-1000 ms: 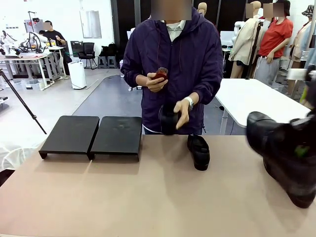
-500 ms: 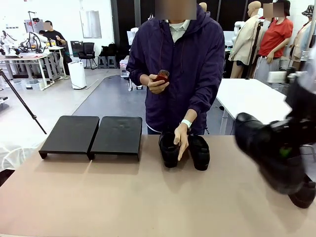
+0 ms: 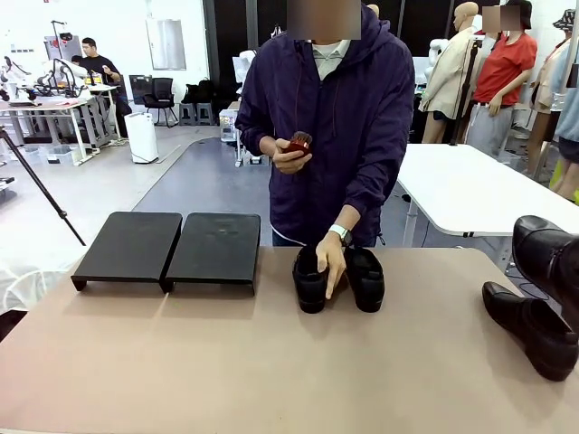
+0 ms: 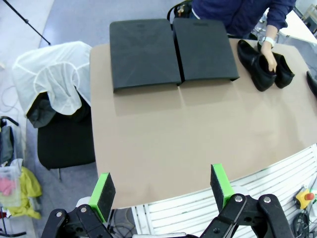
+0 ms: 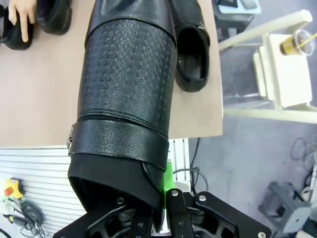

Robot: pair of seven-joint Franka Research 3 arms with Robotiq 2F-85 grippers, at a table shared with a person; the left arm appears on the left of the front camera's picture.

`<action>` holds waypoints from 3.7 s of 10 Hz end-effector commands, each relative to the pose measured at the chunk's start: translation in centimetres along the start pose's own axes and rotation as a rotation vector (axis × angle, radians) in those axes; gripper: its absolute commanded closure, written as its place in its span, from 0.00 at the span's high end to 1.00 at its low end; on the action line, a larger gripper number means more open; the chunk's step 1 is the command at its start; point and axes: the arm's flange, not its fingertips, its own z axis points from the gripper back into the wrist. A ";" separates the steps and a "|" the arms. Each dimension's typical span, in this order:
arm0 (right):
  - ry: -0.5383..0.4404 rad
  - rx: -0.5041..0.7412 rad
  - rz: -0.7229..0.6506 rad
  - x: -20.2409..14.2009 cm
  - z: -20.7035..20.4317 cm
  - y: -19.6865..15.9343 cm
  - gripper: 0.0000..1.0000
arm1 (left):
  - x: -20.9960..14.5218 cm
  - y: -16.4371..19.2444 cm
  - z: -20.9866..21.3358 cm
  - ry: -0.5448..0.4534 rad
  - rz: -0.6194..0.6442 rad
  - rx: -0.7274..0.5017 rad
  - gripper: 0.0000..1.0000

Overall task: Organize the shoes by placing them on the stand.
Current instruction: Pick up one Shoe and place it in the middle of the table.

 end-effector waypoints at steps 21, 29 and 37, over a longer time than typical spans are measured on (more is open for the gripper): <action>0.152 0.119 0.073 -9.7 -12.8 49.7 0.00 | 0.0 -0.1 -0.1 0.000 0.003 0.003 1.00; 0.134 0.093 0.108 -5.3 -15.7 51.4 0.00 | 0.0 -0.1 -0.1 0.000 0.003 0.003 1.00; 0.168 0.080 0.114 -5.1 -15.6 50.4 0.00 | 0.0 -0.1 -0.1 0.000 0.003 0.003 1.00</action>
